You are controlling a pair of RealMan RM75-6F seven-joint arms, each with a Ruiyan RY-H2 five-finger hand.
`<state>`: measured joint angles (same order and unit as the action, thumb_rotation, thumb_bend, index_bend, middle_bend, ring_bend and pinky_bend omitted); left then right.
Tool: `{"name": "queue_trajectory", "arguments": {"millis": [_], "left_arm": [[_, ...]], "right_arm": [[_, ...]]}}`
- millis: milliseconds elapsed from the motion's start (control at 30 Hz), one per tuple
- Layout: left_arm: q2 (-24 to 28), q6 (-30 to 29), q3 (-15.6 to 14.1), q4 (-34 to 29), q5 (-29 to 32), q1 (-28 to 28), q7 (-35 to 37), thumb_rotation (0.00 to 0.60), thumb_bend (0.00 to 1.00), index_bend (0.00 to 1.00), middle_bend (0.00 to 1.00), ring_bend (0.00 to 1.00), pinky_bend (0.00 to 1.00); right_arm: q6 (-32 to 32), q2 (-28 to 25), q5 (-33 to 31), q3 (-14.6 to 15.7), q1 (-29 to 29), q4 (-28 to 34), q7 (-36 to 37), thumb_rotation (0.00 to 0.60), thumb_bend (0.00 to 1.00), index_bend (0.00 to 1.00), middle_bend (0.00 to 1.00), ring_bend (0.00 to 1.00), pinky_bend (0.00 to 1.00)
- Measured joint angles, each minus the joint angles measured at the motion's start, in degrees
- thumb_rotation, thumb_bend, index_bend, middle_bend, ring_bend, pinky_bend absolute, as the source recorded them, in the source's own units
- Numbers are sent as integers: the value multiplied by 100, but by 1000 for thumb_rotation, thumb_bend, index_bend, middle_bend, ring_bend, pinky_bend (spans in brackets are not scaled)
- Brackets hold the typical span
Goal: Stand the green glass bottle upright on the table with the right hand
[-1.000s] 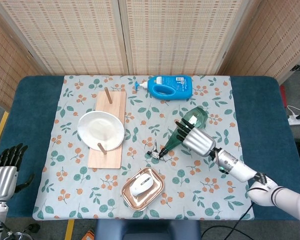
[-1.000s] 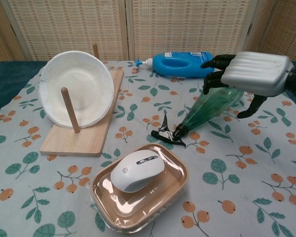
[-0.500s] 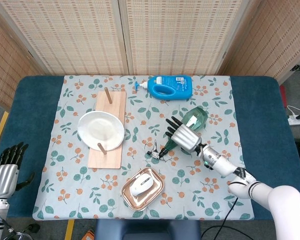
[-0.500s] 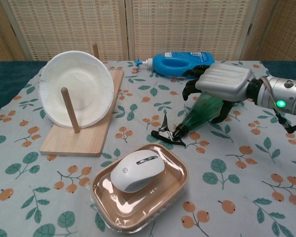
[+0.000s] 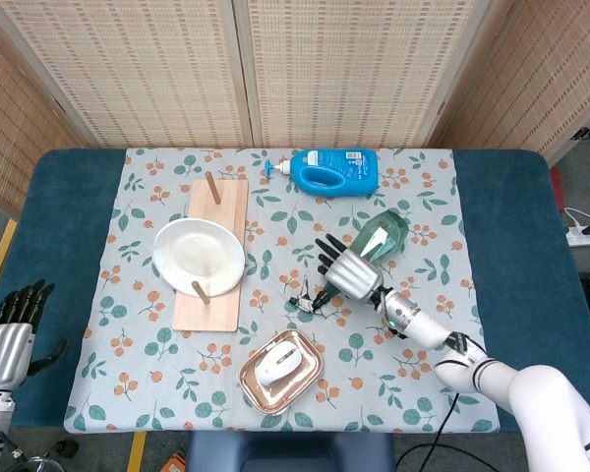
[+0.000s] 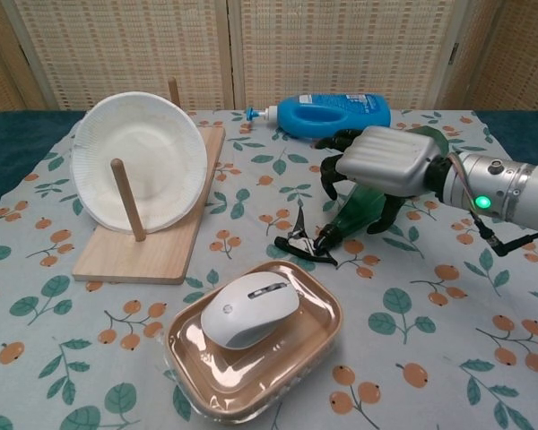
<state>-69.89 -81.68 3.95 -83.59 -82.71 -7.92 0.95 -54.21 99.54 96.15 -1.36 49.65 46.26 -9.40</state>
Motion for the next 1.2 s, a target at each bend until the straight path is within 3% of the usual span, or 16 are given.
{"name": "queue_trajectory", "arguments": {"millis": [200,633,833,1033,1200], "left_arm": [[66,65,-27,-21,5,-9,39,600,286,0,0,0,0],[63,27,-18,3,6,4,120,600,285,0,0,0,0],[68,37,-25,14,8,5,152,600,285,0,0,0,0],[69,78,-37,9,-7,-18,155,600,285,0,0,0,0],[87,48,-55,-11,-48,-8,181,600,286,0,0,0,0]], "right_arm": [[84,126,-33,60,36,-178,-114,600,0,445,336,61,98],[-149,353,-66,83,39,-422,-90,600,0,637,473,189,156],[-265,364,-53,109,30,-450,-51,600,1,668,496,208,160],[-548,171,-90,-9,22,-171,-38,600,11,674,502,212,160],[-854,-153,-276,-281,-55,409,-86,600,18,689,514,240,165]]}}
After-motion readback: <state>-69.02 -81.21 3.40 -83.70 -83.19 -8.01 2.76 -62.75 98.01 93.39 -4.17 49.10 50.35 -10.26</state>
